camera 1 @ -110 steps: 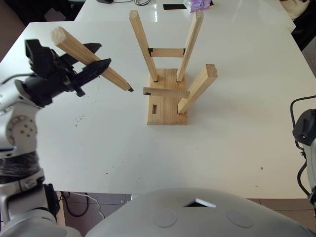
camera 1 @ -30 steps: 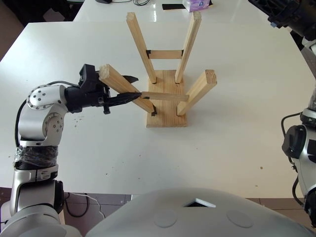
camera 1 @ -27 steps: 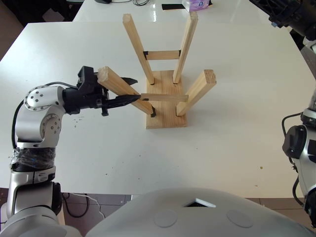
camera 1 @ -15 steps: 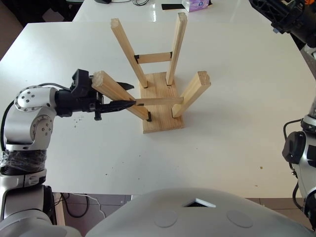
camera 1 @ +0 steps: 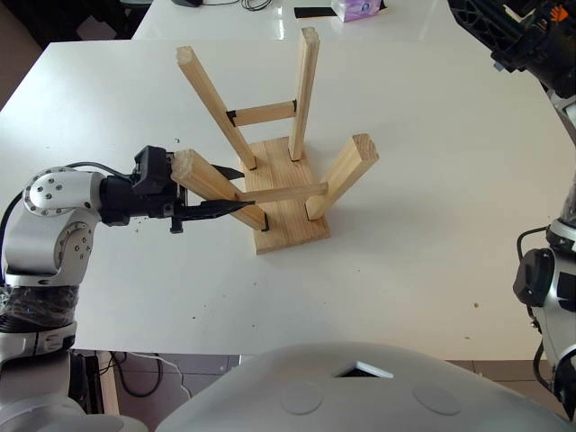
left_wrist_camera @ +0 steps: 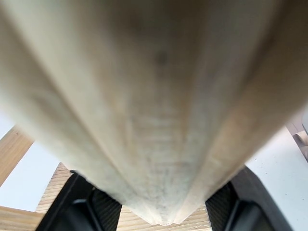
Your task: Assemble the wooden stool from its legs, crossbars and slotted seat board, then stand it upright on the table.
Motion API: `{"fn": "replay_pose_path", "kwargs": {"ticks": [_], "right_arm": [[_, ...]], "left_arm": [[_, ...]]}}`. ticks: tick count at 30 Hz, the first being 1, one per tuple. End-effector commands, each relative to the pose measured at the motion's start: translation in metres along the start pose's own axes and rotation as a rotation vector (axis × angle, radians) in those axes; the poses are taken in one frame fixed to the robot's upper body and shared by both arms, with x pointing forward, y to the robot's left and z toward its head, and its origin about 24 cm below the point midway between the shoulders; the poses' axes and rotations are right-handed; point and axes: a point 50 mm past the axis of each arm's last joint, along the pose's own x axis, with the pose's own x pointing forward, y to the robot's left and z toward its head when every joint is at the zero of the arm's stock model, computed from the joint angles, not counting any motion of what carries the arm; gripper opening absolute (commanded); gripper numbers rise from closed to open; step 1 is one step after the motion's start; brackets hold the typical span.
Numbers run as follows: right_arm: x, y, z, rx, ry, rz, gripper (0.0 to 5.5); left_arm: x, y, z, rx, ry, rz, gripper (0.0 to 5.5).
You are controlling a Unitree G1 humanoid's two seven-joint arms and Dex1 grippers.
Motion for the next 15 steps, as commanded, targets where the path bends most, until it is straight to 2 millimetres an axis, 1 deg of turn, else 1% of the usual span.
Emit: {"fn": "replay_pose_path", "kwargs": {"ticks": [1, 5, 7, 8, 10, 13, 15], "right_arm": [[0.002, 0.008, 0.002, -0.009, 0.004, 0.020, 3.64], [0.012, 0.021, 0.010, -0.036, 0.008, 0.021, 3.64], [0.017, 0.030, 0.012, -0.053, 0.016, 0.006, 3.34], [0.022, 0.041, 0.018, -0.042, -0.012, 0.028, 3.24], [0.029, 0.065, 0.031, -0.019, -0.067, 0.092, 2.80], [0.049, 0.101, 0.051, 0.105, -0.161, 0.132, 2.34], [0.059, 0.124, 0.064, 0.231, -0.239, 0.190, 2.13]], "left_arm": [[-0.001, -0.009, -0.013, -0.042, 0.090, 0.052, 2.04], [0.004, -0.015, -0.012, -0.037, 0.058, 0.088, 2.04], [0.007, -0.015, -0.012, -0.038, 0.046, 0.109, 2.04], [0.008, -0.015, -0.013, -0.039, 0.045, 0.119, 2.04], [0.009, -0.016, -0.014, -0.048, 0.033, 0.145, 2.04], [0.008, -0.018, -0.012, -0.055, 0.019, 0.182, 2.04], [0.011, -0.021, -0.014, -0.052, 0.027, 0.211, 2.04]]}}
